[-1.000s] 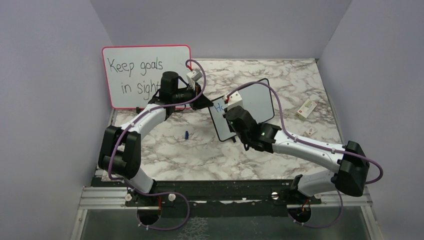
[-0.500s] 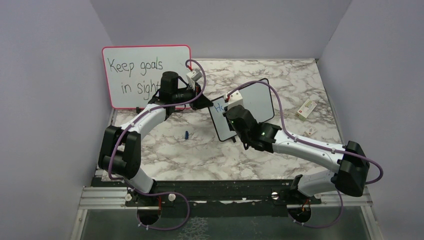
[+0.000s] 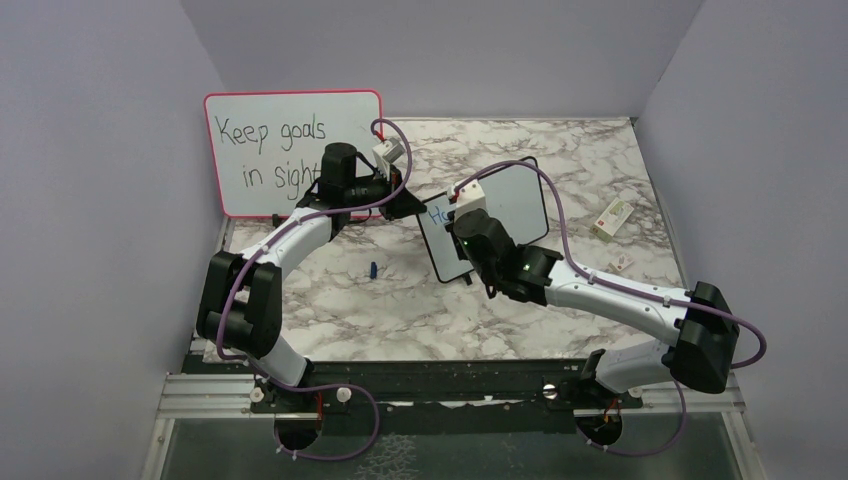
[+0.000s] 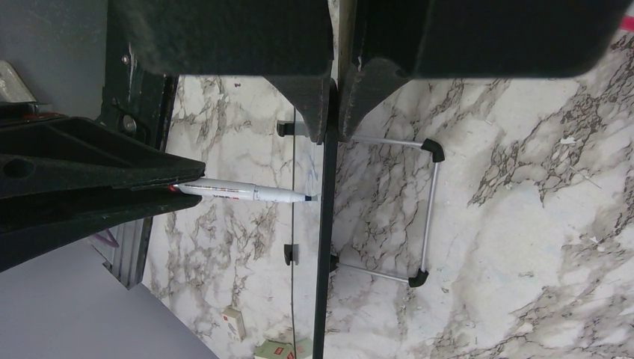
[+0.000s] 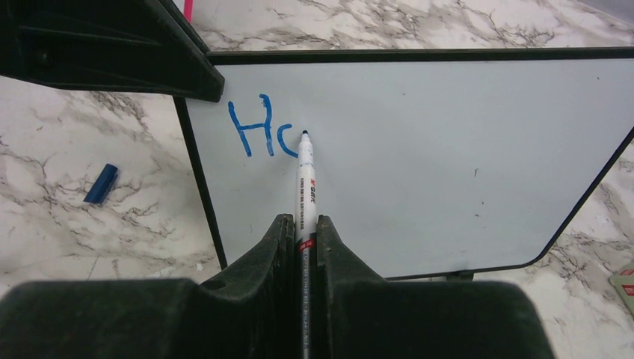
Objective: Write a sentence on the whiteboard
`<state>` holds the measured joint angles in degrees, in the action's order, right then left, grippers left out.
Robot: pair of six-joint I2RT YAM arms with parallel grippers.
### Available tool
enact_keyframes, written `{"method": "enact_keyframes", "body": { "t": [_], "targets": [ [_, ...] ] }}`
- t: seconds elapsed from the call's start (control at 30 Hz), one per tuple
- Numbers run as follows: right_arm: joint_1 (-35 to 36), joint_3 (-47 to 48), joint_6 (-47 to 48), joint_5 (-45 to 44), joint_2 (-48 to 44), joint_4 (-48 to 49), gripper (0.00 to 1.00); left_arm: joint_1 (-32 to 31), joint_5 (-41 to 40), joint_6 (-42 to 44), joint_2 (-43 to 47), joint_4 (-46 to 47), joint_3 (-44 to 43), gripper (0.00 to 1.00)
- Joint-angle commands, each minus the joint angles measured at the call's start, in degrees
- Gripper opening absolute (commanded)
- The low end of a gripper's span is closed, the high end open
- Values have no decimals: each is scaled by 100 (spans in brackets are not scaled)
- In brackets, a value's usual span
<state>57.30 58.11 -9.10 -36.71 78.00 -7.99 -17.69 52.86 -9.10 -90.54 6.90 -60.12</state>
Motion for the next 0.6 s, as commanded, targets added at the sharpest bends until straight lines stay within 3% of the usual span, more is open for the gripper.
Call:
{"method": "enact_keyframes", "body": {
  "t": [0.0,0.57],
  "targets": [
    [-52,210,25,130,45,337,1,3,146,251,10,-275,-26,0],
    [-52,130,-4,393,-132,-17,1,3,71,286,24,-306,-35,0]
  ]
}}
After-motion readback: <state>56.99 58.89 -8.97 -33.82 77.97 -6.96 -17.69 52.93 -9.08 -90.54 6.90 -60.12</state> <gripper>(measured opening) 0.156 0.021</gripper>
